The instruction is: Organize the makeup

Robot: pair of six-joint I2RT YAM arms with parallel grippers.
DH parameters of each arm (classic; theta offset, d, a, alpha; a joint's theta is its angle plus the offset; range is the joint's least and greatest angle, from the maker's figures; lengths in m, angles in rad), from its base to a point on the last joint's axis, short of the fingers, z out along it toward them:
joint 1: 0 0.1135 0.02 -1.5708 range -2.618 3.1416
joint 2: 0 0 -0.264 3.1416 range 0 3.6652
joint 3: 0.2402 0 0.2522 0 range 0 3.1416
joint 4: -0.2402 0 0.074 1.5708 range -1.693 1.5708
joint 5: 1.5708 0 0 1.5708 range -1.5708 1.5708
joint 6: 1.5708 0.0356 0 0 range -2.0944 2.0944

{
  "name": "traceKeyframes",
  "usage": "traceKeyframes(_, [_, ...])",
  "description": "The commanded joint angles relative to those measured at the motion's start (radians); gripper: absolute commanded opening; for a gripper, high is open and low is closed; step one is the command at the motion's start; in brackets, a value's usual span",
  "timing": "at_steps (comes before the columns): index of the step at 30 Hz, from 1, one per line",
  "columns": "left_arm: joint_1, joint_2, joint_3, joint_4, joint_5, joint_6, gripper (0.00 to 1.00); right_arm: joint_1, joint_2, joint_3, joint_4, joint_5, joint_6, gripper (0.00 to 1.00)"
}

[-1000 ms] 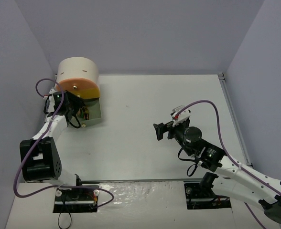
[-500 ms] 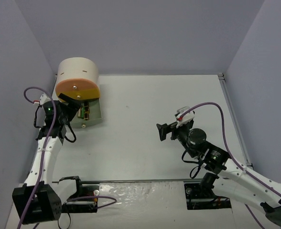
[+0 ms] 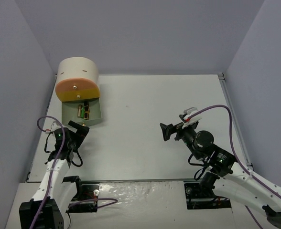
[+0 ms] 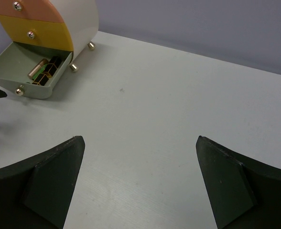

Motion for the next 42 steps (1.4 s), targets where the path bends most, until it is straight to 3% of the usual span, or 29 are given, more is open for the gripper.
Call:
traceKeyframes(1, [0.009, 0.054, -0.007, 0.257, 0.014, -0.055, 0.88, -0.006, -0.017, 0.005, 0.045, 0.011, 0.005, 1.0])
traceKeyframes(3, [0.01, 0.086, -0.017, 0.3, 0.005, -0.048, 0.78, -0.007, -0.023, 0.003, 0.045, 0.011, 0.005, 1.0])
traceKeyframes(9, [0.01, 0.174, -0.044, 0.454, -0.013, -0.044, 0.59, -0.007, -0.028, -0.008, 0.045, 0.012, 0.004, 1.0])
traceKeyframes(15, [0.01, 0.243, -0.034, 0.53, -0.035, -0.028, 0.46, -0.007, -0.025, -0.008, 0.046, 0.014, 0.0, 1.0])
traceKeyframes(42, [0.013, 0.498, -0.04, 0.841, -0.03, 0.009, 0.31, -0.007, 0.001, -0.01, 0.045, 0.022, -0.012, 1.0])
